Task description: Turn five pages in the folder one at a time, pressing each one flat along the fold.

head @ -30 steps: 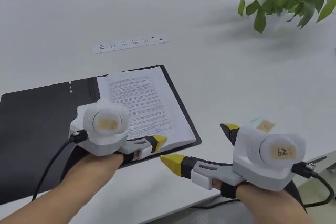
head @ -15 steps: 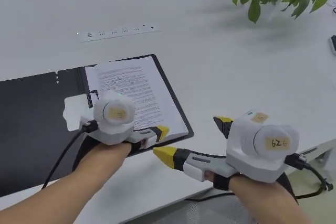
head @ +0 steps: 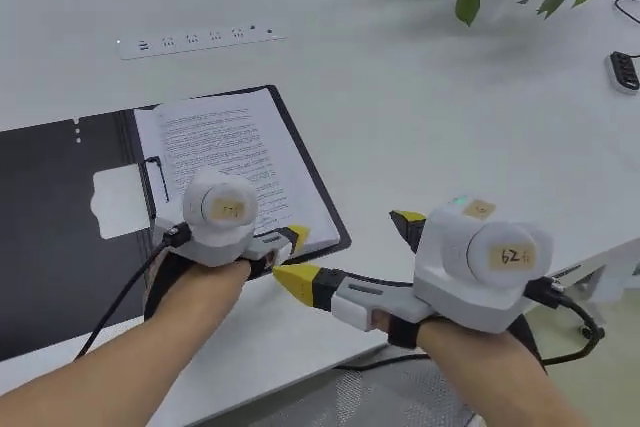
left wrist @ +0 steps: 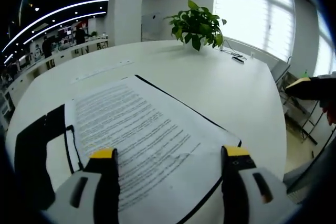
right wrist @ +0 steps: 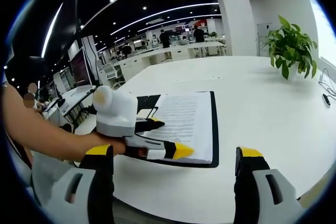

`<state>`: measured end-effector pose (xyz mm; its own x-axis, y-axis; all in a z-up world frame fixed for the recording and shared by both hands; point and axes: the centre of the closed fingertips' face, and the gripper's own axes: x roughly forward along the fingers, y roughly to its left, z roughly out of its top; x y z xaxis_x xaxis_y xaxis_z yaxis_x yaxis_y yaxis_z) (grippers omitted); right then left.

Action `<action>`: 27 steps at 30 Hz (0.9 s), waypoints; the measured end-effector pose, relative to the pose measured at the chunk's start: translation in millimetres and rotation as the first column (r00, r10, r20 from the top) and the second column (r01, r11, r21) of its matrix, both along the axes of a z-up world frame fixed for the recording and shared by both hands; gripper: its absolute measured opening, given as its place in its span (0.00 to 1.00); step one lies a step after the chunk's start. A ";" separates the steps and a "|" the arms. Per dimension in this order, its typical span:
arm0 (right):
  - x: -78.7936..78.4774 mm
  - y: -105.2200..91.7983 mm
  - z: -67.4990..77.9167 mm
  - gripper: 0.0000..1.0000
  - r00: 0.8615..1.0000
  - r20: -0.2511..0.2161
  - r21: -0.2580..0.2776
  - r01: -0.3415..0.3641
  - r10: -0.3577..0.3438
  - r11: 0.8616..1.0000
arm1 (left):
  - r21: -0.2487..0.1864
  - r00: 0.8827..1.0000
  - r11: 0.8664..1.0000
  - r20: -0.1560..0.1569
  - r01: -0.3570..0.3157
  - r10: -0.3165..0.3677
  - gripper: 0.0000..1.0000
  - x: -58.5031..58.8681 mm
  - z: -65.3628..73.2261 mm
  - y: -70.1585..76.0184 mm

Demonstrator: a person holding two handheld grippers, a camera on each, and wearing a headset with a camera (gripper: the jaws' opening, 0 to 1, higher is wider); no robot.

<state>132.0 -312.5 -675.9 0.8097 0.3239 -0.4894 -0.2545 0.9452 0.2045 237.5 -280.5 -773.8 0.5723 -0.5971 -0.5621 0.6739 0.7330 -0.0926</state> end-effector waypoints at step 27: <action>7.6 4.6 -1.1 0.95 1.000 -0.004 0.013 0.000 0.000 1.000 | -0.045 0.987 0.997 0.151 0.065 -0.057 0.48 -0.1 -7.7 -0.6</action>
